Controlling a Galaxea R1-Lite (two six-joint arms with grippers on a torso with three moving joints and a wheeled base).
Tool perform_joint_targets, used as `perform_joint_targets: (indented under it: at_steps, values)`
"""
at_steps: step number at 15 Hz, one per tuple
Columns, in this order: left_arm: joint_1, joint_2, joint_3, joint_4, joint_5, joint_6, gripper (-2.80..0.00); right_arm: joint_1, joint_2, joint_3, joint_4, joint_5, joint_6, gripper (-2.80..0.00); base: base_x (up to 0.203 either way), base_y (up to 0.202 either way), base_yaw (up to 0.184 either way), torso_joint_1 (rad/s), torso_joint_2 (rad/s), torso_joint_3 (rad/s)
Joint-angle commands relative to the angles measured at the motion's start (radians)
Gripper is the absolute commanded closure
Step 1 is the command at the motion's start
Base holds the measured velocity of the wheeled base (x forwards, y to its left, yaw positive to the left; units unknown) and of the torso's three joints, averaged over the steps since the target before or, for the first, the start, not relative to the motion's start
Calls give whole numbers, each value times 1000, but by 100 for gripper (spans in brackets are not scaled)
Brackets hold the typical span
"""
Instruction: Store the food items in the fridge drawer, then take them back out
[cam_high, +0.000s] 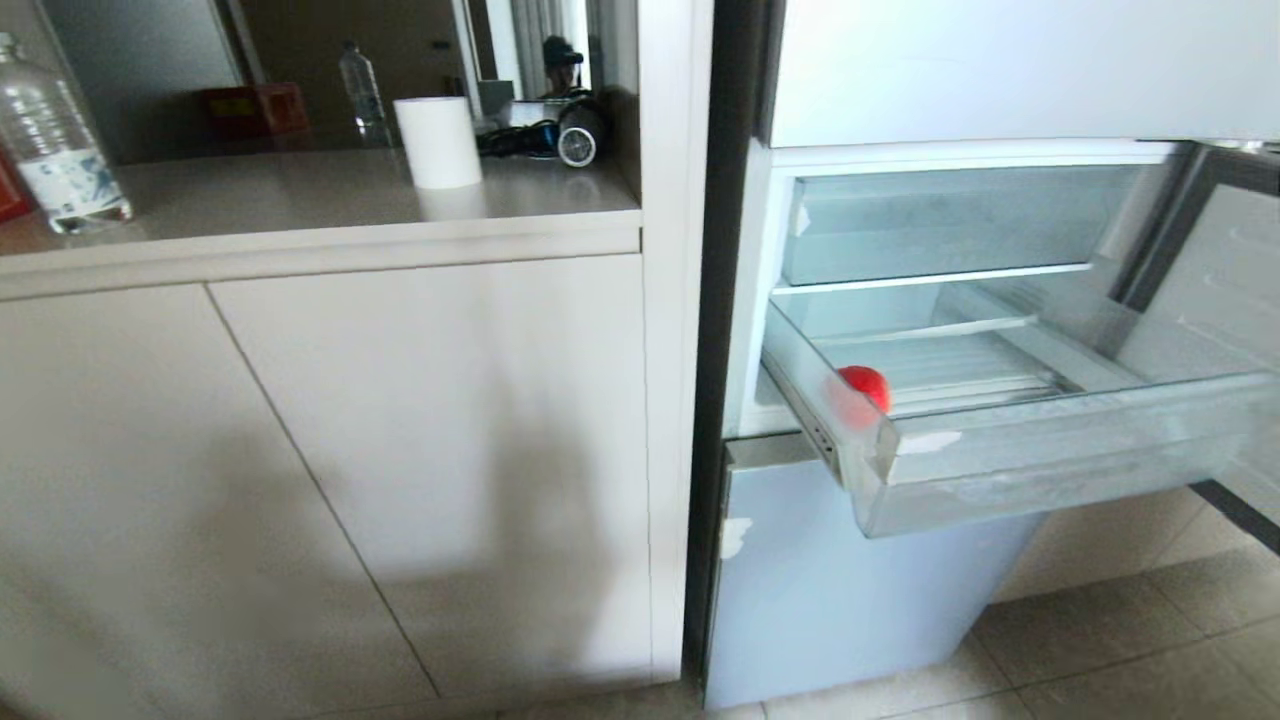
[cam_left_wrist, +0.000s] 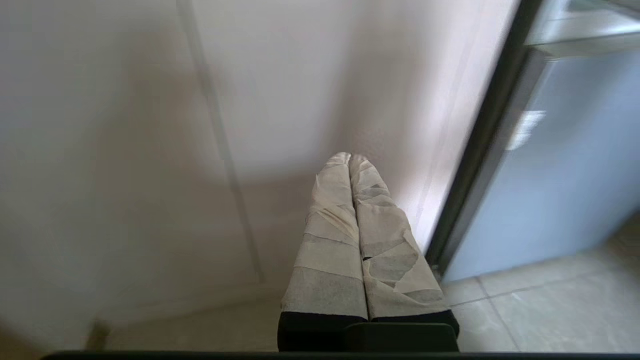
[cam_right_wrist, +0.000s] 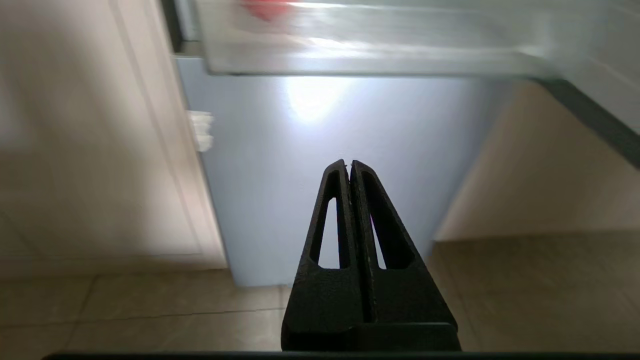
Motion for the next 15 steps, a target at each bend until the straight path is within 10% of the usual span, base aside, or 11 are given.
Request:
perform_joint_targets:
  at_steps: [1,15]
  values:
    - [0,2,0,0,0,1,0,0,0,0,0,0,-1,0,2,11,-175,0,2,2]
    - [0,2,0,0,0,1,0,0,0,0,1,-12,11,0,0,8,-175,2,2,3]
